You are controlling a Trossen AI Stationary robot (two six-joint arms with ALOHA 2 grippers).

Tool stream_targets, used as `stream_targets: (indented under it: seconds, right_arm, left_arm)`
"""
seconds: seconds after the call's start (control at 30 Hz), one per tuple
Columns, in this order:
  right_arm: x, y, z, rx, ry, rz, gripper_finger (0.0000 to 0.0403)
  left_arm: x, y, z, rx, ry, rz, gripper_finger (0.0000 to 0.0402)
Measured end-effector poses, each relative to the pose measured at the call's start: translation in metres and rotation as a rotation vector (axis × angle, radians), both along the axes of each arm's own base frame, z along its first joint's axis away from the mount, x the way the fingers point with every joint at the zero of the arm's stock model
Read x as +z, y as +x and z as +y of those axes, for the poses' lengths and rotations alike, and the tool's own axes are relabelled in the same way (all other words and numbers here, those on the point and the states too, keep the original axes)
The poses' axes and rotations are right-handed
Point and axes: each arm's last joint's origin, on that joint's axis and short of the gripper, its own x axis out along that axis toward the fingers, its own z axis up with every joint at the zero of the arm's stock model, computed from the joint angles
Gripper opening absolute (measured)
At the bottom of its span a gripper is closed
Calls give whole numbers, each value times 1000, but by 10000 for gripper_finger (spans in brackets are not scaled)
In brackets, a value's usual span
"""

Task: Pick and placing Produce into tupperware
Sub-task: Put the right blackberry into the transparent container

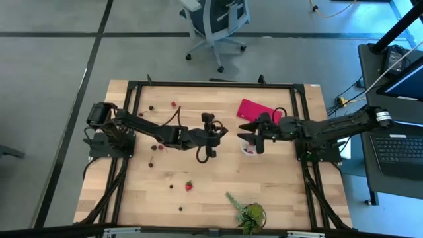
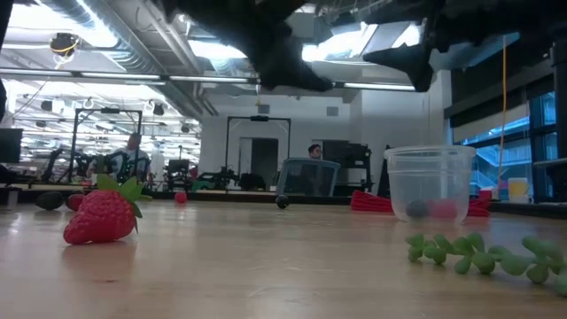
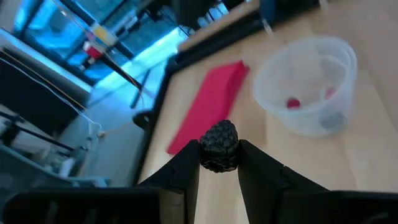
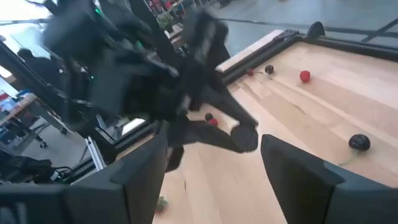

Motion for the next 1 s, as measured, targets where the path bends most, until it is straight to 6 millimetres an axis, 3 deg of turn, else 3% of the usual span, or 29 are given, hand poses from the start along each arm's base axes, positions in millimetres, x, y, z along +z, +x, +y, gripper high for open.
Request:
stream_targets:
  seconds: [0.13,0.47,1.0]
  right_arm:
    - [1,14,1,1,-8,25,262]
    - [11,40,3,10,-88,78,262]
    - [7,46,2,-35,-121,110,262]
  left_arm:
    - [13,5,-1,-21,45,-21,83]
    - [13,4,-11,-25,60,-17,85]
    - [18,2,-29,-28,132,-45,85]
